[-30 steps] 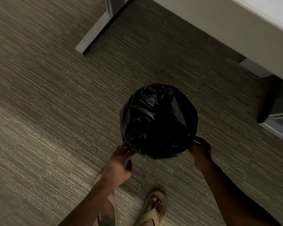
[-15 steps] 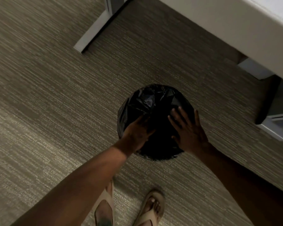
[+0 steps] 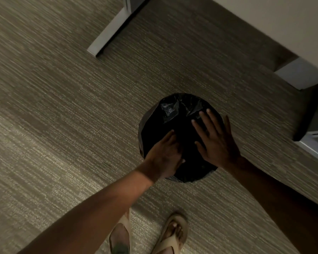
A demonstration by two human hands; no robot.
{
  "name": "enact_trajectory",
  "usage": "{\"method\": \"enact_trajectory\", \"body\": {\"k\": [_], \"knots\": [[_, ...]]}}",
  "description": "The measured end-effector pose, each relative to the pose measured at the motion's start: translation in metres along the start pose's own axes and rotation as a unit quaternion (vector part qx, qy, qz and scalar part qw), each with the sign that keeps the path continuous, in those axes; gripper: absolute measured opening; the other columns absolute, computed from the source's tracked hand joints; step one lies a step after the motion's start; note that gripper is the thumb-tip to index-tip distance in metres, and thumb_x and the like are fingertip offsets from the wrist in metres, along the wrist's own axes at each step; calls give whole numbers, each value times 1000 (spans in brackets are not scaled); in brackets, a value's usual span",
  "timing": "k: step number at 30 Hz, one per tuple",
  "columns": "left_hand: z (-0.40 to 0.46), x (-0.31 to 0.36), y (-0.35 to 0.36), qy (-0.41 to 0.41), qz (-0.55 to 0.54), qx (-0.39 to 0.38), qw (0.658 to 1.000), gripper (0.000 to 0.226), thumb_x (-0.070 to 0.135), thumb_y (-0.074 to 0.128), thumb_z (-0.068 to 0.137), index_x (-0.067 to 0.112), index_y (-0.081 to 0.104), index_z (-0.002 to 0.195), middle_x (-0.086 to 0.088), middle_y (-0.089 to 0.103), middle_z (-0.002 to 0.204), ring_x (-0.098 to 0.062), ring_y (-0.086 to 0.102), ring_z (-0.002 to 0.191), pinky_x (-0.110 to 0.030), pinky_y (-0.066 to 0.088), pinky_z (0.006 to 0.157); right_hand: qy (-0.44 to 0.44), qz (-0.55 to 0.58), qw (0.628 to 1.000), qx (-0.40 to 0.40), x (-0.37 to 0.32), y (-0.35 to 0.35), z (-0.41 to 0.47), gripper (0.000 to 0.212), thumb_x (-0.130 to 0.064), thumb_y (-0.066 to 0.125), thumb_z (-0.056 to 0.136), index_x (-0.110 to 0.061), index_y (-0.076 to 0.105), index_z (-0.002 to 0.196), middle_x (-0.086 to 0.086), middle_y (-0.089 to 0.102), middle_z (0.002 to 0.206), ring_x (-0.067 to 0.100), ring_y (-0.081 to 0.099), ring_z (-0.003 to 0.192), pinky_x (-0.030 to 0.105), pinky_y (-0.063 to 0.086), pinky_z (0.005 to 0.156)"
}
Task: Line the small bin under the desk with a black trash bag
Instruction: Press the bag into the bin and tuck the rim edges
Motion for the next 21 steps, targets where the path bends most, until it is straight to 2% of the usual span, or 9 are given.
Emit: {"method": "enact_trajectory", "body": {"k": [2, 4, 7, 10, 13, 16, 18, 19, 21], "knots": [[-8, 21, 11, 1, -78, -36, 996, 79, 57, 47, 103, 11, 29, 164, -12, 40, 167, -31, 28, 158, -44, 12, 133, -32, -28, 999, -9, -10, -1, 21, 81, -51, 45, 95, -22, 19, 166, 13, 5, 176, 35, -1, 162, 69, -2, 122], [-19, 29, 33, -12, -120, -81, 989, 81, 64, 45, 102, 18, 27, 166, -10, 37, 169, -31, 27, 158, -44, 16, 131, -29, -66, 996, -58, -10, 5, 39, 87, -50, 52, 92, -24, 15, 167, 12, -2, 176, 35, -5, 162, 70, 0, 123], [-36, 30, 62, -62, -126, -166, 976, 81, 69, 37, 102, 20, 26, 166, -10, 37, 169, -32, 26, 159, -45, 19, 129, 47, -85, 986, -133, 15, 16, 56, 90, -57, 52, 94, -24, 12, 167, 12, -12, 175, 36, -13, 160, 72, -2, 122], [-40, 29, 69, -70, -133, -178, 972, 82, 70, 36, 102, 19, 26, 166, -12, 39, 168, -32, 29, 158, -46, 23, 128, 57, -89, 980, -172, 26, 18, 61, 86, -60, 45, 98, -26, 7, 167, 13, -17, 174, 38, -18, 159, 73, -2, 121], [-30, 23, 48, -43, -155, -74, 984, 79, 65, 40, 103, 14, 34, 163, -12, 46, 164, -31, 32, 156, -44, 21, 130, 35, -23, 994, -103, 18, 2, 54, 79, -56, 44, 100, -22, 17, 166, 15, -4, 176, 37, -6, 161, 73, 3, 121], [-15, 7, 20, -35, -99, 26, 994, 72, 54, 34, 108, 5, 35, 162, -18, 44, 164, -35, 30, 158, -45, 12, 133, -19, 15, 999, -48, -6, -1, 29, 74, -55, 36, 103, -14, 27, 164, 16, 13, 174, 34, 5, 162, 67, 6, 124], [-3, -9, 11, -38, -51, 45, 997, 65, 41, 37, 110, 4, 30, 164, -20, 37, 168, -37, 24, 161, -48, 6, 134, -86, 11, 992, -95, -27, 13, 5, 71, -55, 31, 103, -12, 41, 158, 16, 33, 169, 34, 16, 160, 67, 10, 124], [3, -18, 9, -44, -23, 39, 998, 64, 35, 35, 111, 5, 22, 166, -19, 28, 173, -37, 16, 163, -49, 1, 134, -110, 13, 984, -139, -32, 23, -7, 70, -57, 29, 103, -14, 45, 156, 14, 42, 165, 33, 21, 159, 67, 11, 124], [10, -41, 6, -75, 29, 13, 997, 62, 32, 22, 114, 9, 4, 169, -14, 6, 178, -30, -3, 165, -46, -8, 133, -114, 14, 964, -239, -31, 44, -28, 72, -61, 20, 102, -22, 38, 160, 5, 45, 164, 29, 22, 159, 67, 4, 126]]}}
Point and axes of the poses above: each hand's wrist, its own z-axis towards the middle knuckle, its own y-axis out of the palm, x = y × z, the point moved 7 cm from there along z, towards the middle knuckle
